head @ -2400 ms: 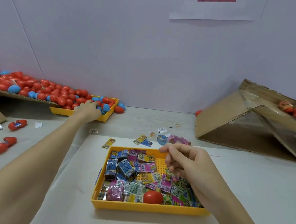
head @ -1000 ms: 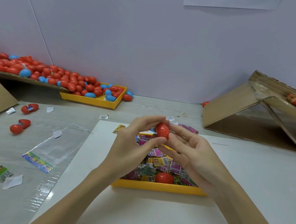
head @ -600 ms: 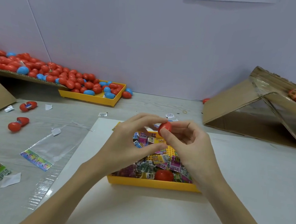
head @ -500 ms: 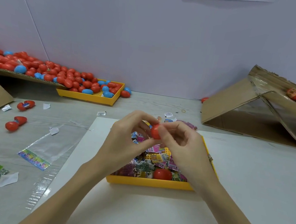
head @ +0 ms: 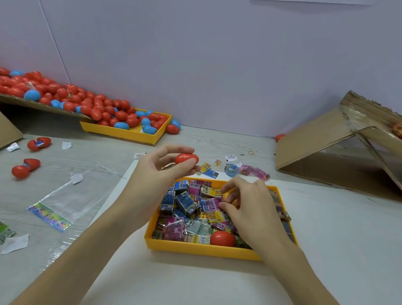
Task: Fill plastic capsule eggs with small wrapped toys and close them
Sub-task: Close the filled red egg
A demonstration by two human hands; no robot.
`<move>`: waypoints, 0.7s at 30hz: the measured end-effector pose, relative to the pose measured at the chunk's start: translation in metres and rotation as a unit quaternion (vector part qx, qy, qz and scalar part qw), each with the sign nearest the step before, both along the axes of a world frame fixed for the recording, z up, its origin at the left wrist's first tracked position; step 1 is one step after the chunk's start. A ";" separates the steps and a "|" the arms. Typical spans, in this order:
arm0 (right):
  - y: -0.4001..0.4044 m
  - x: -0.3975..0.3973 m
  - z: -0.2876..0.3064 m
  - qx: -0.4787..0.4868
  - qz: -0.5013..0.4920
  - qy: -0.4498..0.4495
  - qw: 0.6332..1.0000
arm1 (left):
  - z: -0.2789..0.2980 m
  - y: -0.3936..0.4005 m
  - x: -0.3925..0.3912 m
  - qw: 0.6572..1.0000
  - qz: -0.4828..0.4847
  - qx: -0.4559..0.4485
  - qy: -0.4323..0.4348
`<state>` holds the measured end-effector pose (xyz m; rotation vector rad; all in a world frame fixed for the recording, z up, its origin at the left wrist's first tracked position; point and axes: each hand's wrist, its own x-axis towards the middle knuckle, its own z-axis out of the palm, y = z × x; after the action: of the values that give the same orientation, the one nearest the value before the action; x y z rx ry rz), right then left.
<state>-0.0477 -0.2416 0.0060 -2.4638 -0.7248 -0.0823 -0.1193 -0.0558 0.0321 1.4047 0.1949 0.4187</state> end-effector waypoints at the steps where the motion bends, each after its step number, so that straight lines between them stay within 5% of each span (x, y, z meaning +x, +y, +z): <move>1: -0.002 0.001 0.000 0.016 0.002 0.004 1.000 | -0.001 0.000 0.000 1.000 -0.004 0.004 0.005; 9: -0.014 0.006 -0.001 0.094 0.013 -0.031 0.995 | -0.008 0.001 0.003 0.998 -0.036 0.040 0.019; 13: -0.017 0.008 -0.001 0.086 0.040 -0.059 0.994 | -0.013 0.002 0.004 0.991 -0.040 0.120 0.031; 17: -0.017 0.007 0.000 0.066 0.058 -0.048 0.995 | -0.009 -0.004 0.005 0.993 -0.043 0.109 0.017; 21: -0.018 0.004 0.004 0.113 0.070 -0.017 0.991 | -0.013 -0.015 -0.002 0.952 -0.013 0.307 -0.005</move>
<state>-0.0439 -0.2595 0.0105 -2.1949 -0.8521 -0.1451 -0.1209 -0.0704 0.0189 2.0136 0.0345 0.4875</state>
